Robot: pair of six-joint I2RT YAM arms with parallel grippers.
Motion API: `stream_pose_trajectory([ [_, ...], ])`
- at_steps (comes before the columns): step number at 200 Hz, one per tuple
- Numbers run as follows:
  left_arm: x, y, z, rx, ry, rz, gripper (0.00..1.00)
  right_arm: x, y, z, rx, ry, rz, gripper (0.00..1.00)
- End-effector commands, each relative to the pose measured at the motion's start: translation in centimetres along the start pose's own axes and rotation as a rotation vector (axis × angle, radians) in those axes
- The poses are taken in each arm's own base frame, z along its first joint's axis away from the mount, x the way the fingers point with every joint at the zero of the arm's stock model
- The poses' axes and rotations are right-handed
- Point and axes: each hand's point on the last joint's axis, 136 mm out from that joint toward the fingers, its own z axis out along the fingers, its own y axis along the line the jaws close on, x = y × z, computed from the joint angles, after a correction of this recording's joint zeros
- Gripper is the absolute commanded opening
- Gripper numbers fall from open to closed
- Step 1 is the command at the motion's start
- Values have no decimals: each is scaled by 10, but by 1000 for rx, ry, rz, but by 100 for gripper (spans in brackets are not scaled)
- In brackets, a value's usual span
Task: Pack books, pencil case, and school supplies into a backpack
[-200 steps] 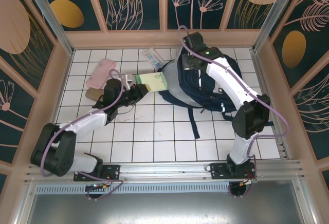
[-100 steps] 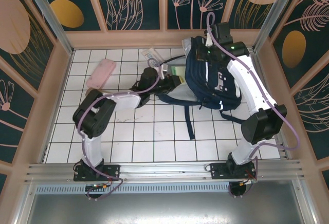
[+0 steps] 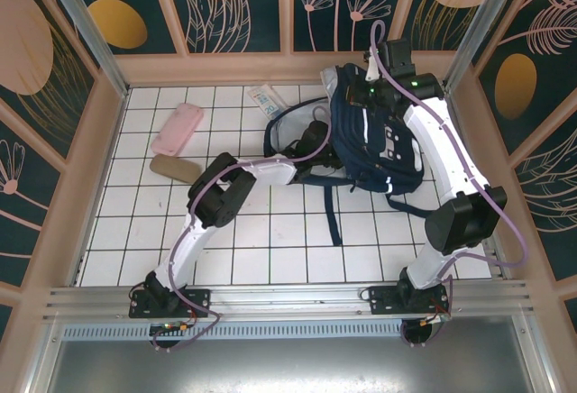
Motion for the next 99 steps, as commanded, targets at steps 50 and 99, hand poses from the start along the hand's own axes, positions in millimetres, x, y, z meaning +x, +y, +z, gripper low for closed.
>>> stream_pose_trajectory([
  [50, -2, -37, -7, -79, -2, 166, 68, -43, 26, -49, -113, -209, -30, 0],
  [99, -8, -63, -41, -127, -32, 244, 86, -35, 10, -42, -90, -200, -12, 0],
])
